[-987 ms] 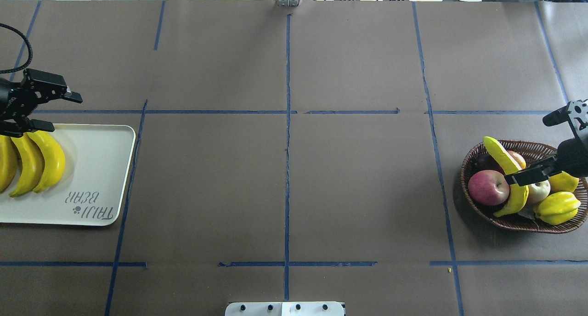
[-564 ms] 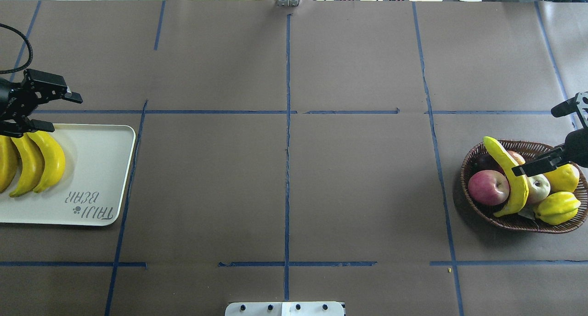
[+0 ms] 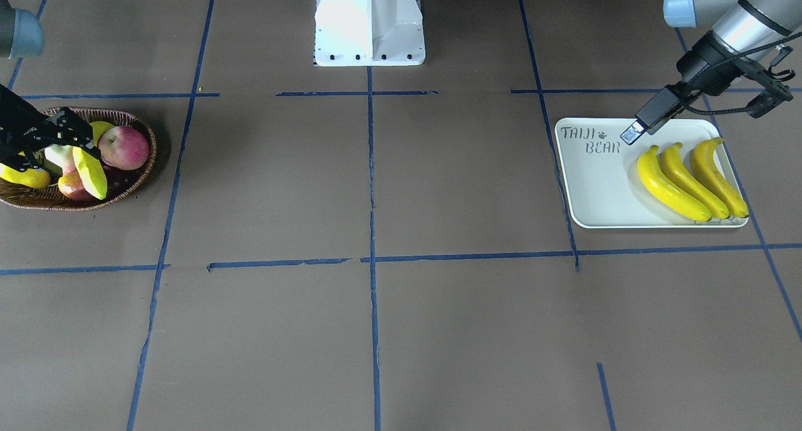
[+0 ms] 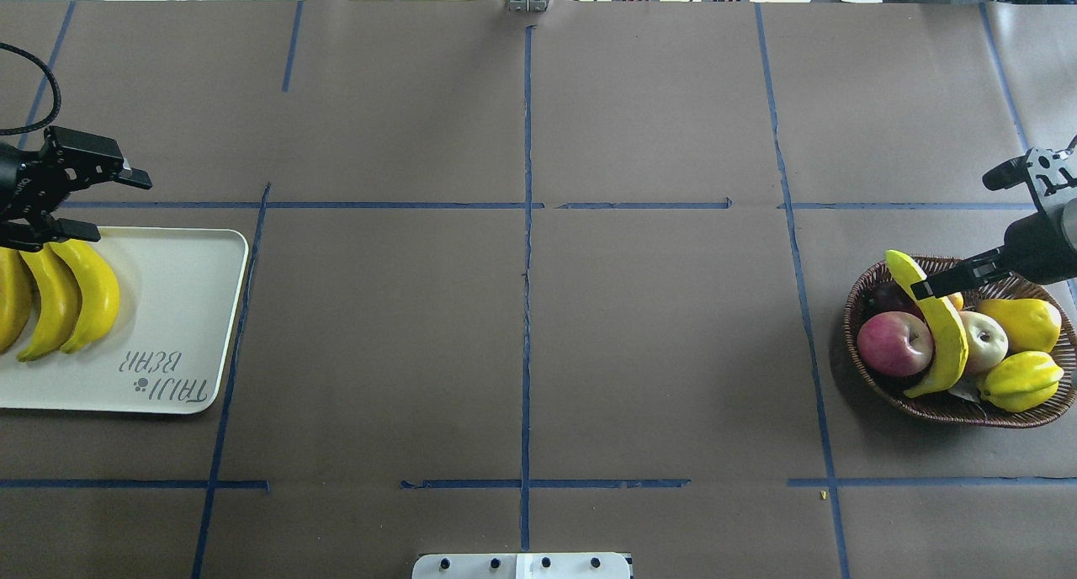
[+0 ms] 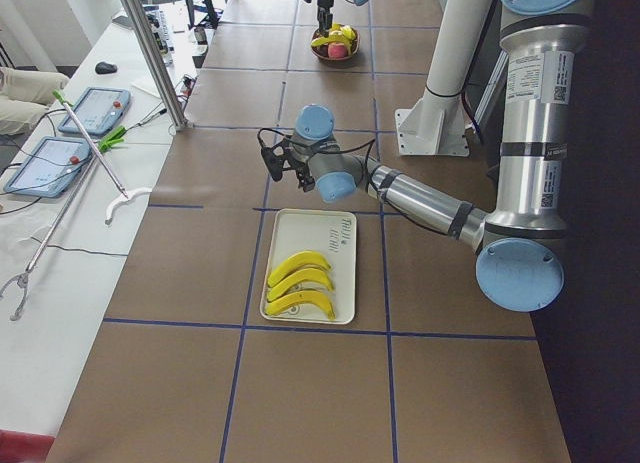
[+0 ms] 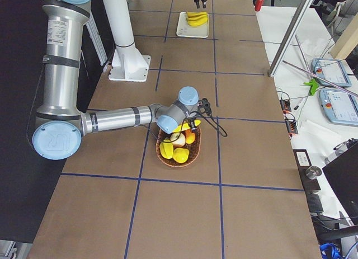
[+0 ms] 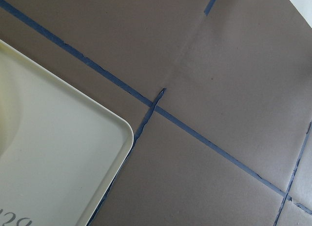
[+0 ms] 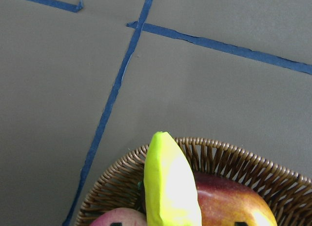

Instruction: Transfer all bananas from basket to plate

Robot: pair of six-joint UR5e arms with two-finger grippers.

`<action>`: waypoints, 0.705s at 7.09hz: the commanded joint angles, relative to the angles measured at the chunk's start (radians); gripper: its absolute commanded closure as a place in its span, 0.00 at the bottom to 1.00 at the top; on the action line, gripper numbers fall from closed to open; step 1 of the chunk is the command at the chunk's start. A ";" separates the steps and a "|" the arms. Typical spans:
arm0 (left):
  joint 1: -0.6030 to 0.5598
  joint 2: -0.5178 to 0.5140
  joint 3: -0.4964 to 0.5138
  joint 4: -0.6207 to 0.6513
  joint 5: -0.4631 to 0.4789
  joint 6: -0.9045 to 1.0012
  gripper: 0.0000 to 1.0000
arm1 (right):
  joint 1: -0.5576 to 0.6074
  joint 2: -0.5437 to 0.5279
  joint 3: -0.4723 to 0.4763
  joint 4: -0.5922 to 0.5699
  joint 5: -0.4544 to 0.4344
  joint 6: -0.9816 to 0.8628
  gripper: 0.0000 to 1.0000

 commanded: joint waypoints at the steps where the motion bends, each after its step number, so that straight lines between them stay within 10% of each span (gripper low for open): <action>1: 0.000 0.000 0.000 0.000 0.000 0.001 0.00 | -0.022 -0.002 -0.005 0.000 -0.001 0.010 0.19; 5: 0.000 0.002 0.000 0.000 0.000 0.000 0.00 | -0.046 -0.035 -0.005 0.000 -0.002 0.007 0.24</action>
